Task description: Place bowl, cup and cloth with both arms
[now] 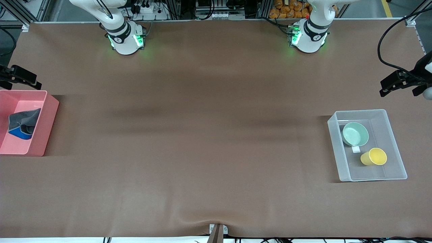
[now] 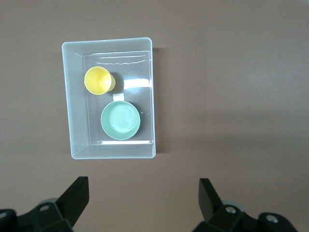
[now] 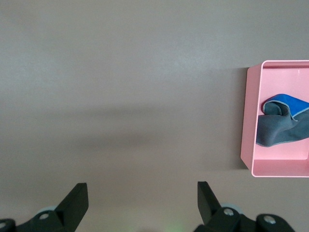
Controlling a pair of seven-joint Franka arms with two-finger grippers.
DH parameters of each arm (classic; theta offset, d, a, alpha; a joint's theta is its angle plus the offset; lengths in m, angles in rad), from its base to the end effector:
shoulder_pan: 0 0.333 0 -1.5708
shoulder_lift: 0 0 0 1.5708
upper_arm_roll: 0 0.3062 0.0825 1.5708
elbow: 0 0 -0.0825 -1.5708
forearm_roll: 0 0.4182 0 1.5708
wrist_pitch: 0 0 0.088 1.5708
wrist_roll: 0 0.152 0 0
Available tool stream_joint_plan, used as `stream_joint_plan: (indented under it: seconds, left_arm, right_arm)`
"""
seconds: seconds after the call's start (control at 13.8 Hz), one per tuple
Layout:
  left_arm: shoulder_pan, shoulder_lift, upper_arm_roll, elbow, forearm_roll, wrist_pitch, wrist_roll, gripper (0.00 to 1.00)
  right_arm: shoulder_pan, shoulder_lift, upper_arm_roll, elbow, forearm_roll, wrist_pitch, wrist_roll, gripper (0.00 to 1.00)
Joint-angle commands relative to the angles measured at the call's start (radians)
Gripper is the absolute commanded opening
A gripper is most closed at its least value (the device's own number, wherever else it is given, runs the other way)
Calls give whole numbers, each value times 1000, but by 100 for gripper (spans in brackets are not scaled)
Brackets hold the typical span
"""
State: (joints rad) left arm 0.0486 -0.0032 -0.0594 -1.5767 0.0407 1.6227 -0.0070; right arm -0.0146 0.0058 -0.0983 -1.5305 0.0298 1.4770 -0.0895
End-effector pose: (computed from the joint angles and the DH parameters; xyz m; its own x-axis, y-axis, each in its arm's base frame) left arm 0.5953 -0.0005 0.5735 0.9988 -0.0059 0.0494 -0.0039 -0.9992 -0.0405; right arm 0.5751 -0.0603 0.5787 0.9982 -0.0205 -0.0563 -0.0225 -0.9992 -0.0344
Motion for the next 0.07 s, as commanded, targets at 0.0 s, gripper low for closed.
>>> stream_joint_plan:
  seconds: [0.0]
  left_arm:
    - [-3, 8, -2, 15, -15, -17, -11, 100]
  right_arm:
    - [5, -3, -3, 0, -5, 2, -7, 100]
